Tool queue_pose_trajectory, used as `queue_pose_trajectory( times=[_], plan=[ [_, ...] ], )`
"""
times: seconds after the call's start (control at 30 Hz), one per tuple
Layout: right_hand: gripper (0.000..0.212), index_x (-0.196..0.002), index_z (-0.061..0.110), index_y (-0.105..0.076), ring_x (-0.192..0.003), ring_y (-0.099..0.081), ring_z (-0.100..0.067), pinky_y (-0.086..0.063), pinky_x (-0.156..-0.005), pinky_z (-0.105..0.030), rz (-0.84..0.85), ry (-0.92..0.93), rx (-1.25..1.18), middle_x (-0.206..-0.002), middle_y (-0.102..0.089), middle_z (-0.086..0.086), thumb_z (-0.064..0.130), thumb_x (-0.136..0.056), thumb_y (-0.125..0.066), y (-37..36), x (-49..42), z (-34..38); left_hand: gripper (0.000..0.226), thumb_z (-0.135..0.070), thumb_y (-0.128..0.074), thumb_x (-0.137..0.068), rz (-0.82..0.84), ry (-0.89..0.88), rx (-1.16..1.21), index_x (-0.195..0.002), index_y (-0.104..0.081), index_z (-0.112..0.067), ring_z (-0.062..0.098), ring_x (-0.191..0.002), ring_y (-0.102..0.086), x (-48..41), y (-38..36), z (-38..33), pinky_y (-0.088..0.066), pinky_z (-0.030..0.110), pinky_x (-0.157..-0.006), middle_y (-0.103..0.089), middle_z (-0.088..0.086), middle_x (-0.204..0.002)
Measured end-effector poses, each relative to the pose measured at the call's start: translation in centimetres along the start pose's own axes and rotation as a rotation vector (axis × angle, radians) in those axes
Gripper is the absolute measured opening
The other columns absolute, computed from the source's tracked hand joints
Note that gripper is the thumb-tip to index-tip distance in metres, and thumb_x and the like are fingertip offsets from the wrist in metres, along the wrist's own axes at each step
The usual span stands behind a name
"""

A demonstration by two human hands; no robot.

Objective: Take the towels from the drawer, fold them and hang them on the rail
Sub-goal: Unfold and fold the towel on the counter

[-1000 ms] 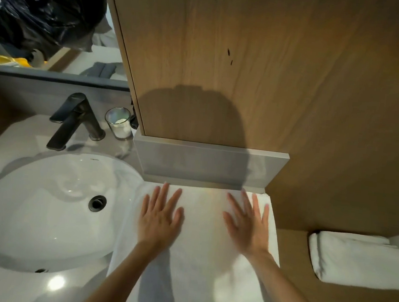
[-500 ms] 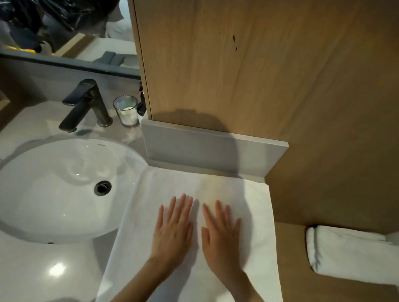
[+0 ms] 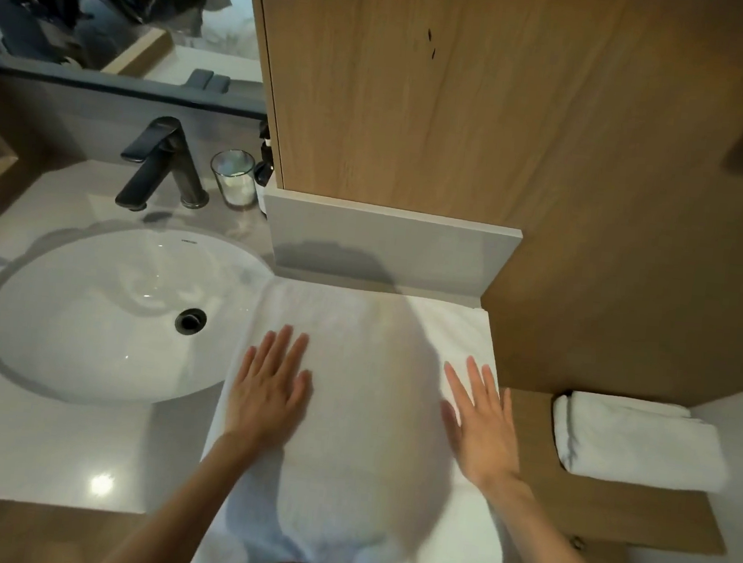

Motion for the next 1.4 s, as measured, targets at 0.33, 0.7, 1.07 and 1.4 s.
queue_pose_trajectory(
  times=[0.33, 0.7, 1.07, 1.4],
  plan=[
    [0.053, -0.15, 0.042, -0.025, -0.15, -0.007, -0.03, -0.01, -0.108, -0.075, -0.027, 0.093, -0.189, -0.162, -0.013, 0.005, 0.053, -0.099, -0.029, -1.7, 7.0, 9.2, 0.055, -0.052, -0.012, -0.1, 0.026, -0.083, -0.005, -0.153, -0.005, -0.037, 0.021, -0.149, 0.008, 8.0, -2.3, -4.5, 0.011, 0.052, -0.116, 0.004, -0.003, -0.162],
    [0.053, -0.144, 0.06, 0.002, -0.149, 0.009, -0.029, 0.014, -0.111, -0.066, -0.031, 0.034, -0.103, -0.162, 0.005, 0.013, 0.063, -0.098, -0.022, -1.7, 4.0, 7.5, 0.055, -0.057, -0.011, -0.097, 0.055, -0.092, -0.061, -0.149, 0.002, -0.047, 0.015, -0.145, 0.023, 5.2, -1.9, -4.4, 0.014, 0.057, -0.115, 0.015, -0.012, -0.16],
    [0.052, -0.151, 0.03, -0.031, -0.149, -0.013, -0.026, -0.005, -0.114, -0.064, -0.082, 0.03, -0.142, -0.16, -0.019, -0.001, 0.038, -0.099, -0.024, -1.8, 6.8, 13.8, 0.054, -0.052, -0.011, -0.099, 0.023, -0.08, -0.034, -0.151, -0.002, -0.044, 0.014, -0.145, 0.021, 5.4, -2.0, -4.5, 0.012, 0.053, -0.116, 0.012, -0.01, -0.16],
    [0.053, -0.15, 0.049, 0.001, -0.149, 0.015, -0.017, 0.002, -0.121, -0.045, 0.005, 0.048, 0.021, -0.162, 0.009, 0.009, 0.059, -0.099, -0.008, -1.6, 10.0, 6.2, 0.051, -0.049, -0.013, -0.101, 0.044, -0.172, -0.01, -0.151, -0.006, -0.041, 0.011, -0.145, 0.023, 5.6, -1.8, -4.1, 0.012, 0.047, -0.118, 0.011, -0.009, -0.16]
  ],
)
Point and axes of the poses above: each hand's wrist, its own x-axis away from the middle knuckle, its own y-axis out of the back of the hand, z = x × y, the point moved 10 cm from there along -x, towards the middle knuckle
